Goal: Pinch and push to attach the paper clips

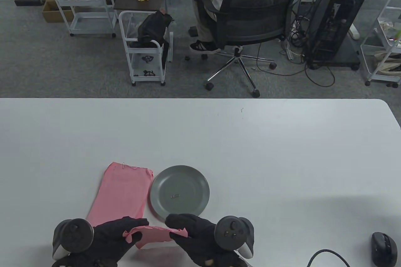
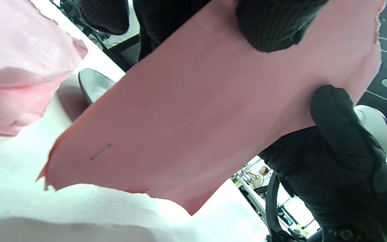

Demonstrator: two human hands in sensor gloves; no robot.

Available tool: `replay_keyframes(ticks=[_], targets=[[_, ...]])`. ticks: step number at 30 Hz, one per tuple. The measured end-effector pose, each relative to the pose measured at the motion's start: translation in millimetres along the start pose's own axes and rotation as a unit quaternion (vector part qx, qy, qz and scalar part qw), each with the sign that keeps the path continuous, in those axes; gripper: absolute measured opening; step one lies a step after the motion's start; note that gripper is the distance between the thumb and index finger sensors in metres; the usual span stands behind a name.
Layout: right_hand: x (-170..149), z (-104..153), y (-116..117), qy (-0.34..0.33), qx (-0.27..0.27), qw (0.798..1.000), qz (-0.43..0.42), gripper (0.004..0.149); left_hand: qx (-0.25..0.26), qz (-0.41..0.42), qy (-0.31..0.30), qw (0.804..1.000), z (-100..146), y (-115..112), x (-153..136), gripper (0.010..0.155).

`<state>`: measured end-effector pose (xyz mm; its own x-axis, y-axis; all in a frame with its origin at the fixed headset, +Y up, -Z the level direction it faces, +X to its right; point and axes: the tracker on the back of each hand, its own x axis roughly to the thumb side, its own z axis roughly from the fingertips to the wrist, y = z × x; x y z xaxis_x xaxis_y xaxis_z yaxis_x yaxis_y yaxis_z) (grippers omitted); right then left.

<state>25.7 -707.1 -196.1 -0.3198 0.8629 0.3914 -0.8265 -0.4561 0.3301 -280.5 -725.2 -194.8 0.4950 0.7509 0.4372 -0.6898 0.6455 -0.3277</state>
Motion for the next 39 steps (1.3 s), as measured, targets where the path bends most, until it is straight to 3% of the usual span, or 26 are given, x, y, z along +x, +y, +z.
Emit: replay_keyframes(ticks=[5,8,14,16,20,26,29,33,36,39], targets=[[-16.1,-4.3,4.4,0.039,0.035,0.999,0.008,0.043,-0.028,-0.02,0.047,0.998,-4.6,-7.3,-12.6,0.046],[-12.8,-3.2,2.5,0.029,0.017,0.999,-0.015,0.042,-0.028,-0.003,0.028,0.999,-5.0,-6.7,-10.7,0.046],[-4.9,-3.3,3.9,-0.011,0.046,0.998,-0.035,0.042,-0.054,0.031,0.0,0.998,-5.0,-7.4,-11.6,0.067],[-4.0,-3.7,7.5,-0.013,0.05,0.998,-0.042,0.041,-0.061,0.047,-0.003,0.997,-5.1,-7.1,-14.0,0.06],[-6.7,-5.4,10.4,0.0,0.045,0.998,-0.032,0.044,-0.022,0.038,0.01,0.999,-2.4,-2.3,-14.4,0.044],[-22.3,-9.2,-4.9,0.055,0.005,0.998,0.044,0.07,0.032,0.036,0.032,0.998,4.6,14.6,-19.0,0.043],[-33.9,-12.4,-11.4,0.099,0.011,0.987,0.127,0.078,0.068,0.05,0.034,0.996,10.8,28.0,-20.0,0.043],[-47.5,-21.6,-1.6,0.157,0.056,0.936,0.31,0.088,0.103,0.084,0.048,0.99,18.6,44.3,-25.4,0.043],[-53.3,-31.9,17.5,0.173,0.103,0.903,0.379,0.091,0.125,0.09,0.062,0.986,23.4,54.9,-30.5,0.043],[-51.9,-47.2,31.6,0.183,0.13,0.886,0.406,0.097,0.134,0.078,0.077,0.985,26.6,64.6,-33.3,0.043]])
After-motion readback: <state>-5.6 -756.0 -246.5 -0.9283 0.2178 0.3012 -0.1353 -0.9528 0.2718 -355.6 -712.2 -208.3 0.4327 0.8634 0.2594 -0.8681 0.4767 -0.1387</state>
